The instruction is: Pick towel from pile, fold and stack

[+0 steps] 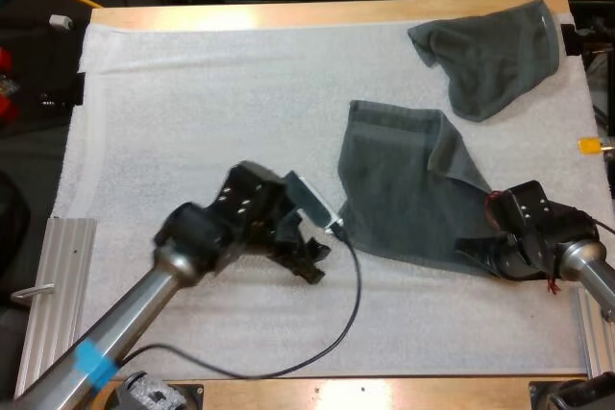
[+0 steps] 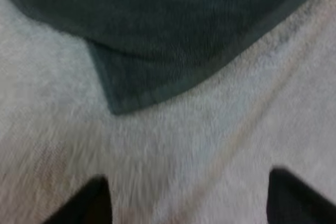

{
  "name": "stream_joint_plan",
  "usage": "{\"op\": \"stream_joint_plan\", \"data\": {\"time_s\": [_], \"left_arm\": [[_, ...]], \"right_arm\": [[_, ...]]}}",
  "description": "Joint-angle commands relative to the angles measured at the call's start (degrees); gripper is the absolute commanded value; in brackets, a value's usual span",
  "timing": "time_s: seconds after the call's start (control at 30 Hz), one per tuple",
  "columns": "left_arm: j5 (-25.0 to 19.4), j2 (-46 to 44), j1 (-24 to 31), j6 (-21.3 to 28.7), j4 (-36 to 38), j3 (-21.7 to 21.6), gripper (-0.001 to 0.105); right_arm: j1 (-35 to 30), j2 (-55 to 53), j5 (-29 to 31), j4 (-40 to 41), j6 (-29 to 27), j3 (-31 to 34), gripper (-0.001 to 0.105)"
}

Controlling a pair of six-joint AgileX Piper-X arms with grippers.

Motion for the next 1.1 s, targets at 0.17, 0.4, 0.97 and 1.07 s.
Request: {"op": "stream_joint_plan", "data": {"time_s": [0.17, 0.4, 0.97, 1.07], "left_arm": [[0.35, 8.06, -0.29, 0.34, -6.93, 0.16, 0.059], [0.24, 16.43, -0.29, 0.34, -12.98, 0.16, 0.059], [-4.03, 27.46, -1.81, 0.34, -19.82, -0.07, 0.057], [-4.03, 28.58, -3.36, 0.34, -19.82, -0.22, 0.054]], "right_arm": [[-0.05, -0.39, 0.37, 0.77, -0.66, -0.01, 0.0], [-0.05, -0.39, 0.37, 0.93, -0.66, -0.01, 0.0], [-0.05, -0.39, 0.37, 1.23, -0.66, -0.01, 0.0], [-0.05, -0.39, 0.37, 1.23, -0.66, -0.01, 0.0]]}}
